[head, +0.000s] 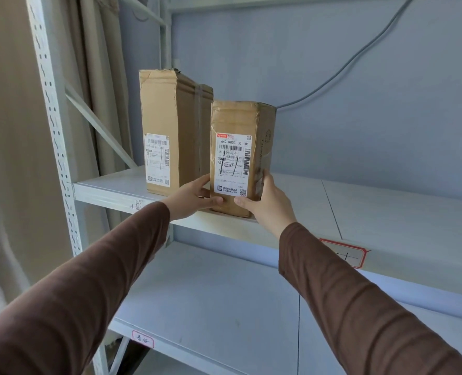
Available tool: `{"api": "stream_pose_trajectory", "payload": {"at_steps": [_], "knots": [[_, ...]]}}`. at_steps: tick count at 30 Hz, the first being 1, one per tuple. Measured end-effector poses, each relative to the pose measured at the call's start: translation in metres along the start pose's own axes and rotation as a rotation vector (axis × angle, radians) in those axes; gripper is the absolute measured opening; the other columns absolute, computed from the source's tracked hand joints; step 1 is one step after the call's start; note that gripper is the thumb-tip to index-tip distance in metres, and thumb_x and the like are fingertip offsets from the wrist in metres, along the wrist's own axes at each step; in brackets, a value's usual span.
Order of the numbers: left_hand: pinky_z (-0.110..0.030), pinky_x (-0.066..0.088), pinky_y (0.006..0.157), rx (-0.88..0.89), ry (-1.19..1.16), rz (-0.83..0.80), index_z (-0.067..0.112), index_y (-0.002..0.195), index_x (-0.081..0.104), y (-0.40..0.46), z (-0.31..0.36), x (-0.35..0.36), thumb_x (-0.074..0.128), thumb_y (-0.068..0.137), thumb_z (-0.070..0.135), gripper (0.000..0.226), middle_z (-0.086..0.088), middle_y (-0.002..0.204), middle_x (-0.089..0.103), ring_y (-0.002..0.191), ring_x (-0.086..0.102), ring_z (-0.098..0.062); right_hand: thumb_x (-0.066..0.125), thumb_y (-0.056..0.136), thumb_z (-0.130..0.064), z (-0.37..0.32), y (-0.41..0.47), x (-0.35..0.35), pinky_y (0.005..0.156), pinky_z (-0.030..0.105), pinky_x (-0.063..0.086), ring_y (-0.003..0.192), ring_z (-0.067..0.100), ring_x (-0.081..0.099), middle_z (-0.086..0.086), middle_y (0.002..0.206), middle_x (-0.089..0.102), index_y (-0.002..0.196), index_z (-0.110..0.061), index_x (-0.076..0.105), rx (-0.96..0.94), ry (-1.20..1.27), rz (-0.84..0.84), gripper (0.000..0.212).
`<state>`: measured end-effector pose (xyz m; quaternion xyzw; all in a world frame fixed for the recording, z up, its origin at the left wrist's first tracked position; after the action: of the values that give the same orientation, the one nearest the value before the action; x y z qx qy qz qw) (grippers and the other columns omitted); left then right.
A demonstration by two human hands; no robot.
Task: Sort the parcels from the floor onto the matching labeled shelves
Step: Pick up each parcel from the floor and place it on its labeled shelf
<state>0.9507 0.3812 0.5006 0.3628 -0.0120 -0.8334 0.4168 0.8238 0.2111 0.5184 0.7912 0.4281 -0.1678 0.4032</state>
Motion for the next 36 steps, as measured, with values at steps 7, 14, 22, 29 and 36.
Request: {"api": "stream_pose_trajectory", "payload": {"at_steps": [7,14,22,29,36], "knots": [[-0.043,0.050,0.108,-0.026,0.061,-0.030,0.027,0.149,0.045,0.015,0.001,0.000,0.077,0.090,0.037,0.068,0.007,0.134,0.065,0.118,0.065,-0.016,0.077,0.088,-0.041,0.005,0.013,0.004,0.102,0.040,0.052,0.118,0.021,0.063,-0.007,0.132,0.065,0.146,-0.028,0.038,0.027,-0.005,0.013,0.071],[-0.040,0.046,0.111,-0.050,0.054,-0.052,0.025,0.151,0.041,0.031,-0.002,0.006,0.074,0.093,0.033,0.068,0.004,0.139,0.062,0.121,0.062,-0.019,0.075,0.090,-0.042,0.010,0.021,0.006,0.104,0.043,0.051,0.121,0.024,0.062,-0.004,0.138,0.062,0.151,-0.025,0.032,0.057,-0.047,0.015,0.077],[-0.035,0.048,0.106,-0.058,0.061,-0.061,0.026,0.151,0.042,0.030,-0.004,0.007,0.073,0.094,0.032,0.065,0.002,0.140,0.062,0.120,0.063,-0.020,0.075,0.091,-0.040,0.010,0.019,0.005,0.105,0.038,0.048,0.124,0.025,0.060,-0.003,0.139,0.061,0.151,-0.024,0.033,0.075,-0.053,0.005,0.075],[-0.042,0.036,0.119,0.001,0.058,-0.032,0.044,0.159,0.022,0.007,-0.005,0.008,0.077,0.084,0.053,0.093,0.012,0.153,0.050,0.142,0.045,-0.013,0.074,0.091,-0.041,0.010,-0.003,-0.002,0.105,0.035,0.042,0.134,0.029,0.054,0.003,0.151,0.054,0.159,-0.023,0.020,0.092,-0.076,-0.016,0.089],[-0.048,0.021,0.126,0.032,0.095,0.199,0.031,0.165,0.002,-0.046,0.017,0.020,0.076,0.087,0.046,0.108,0.002,0.170,0.016,0.155,0.018,-0.019,0.074,0.091,-0.044,0.013,-0.057,-0.024,0.112,0.034,0.033,0.146,0.030,0.036,0.007,0.163,0.037,0.163,-0.020,0.015,0.063,-0.050,0.045,0.097]]}}
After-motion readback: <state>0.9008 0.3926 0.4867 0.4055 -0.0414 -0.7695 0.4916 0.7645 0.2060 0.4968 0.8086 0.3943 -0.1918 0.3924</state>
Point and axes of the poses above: each hand's wrist, its own y-axis towards the middle knuckle, its own x-axis out of the palm, z = x × y, the point moved 5 cm from there along y, towards the middle knuckle
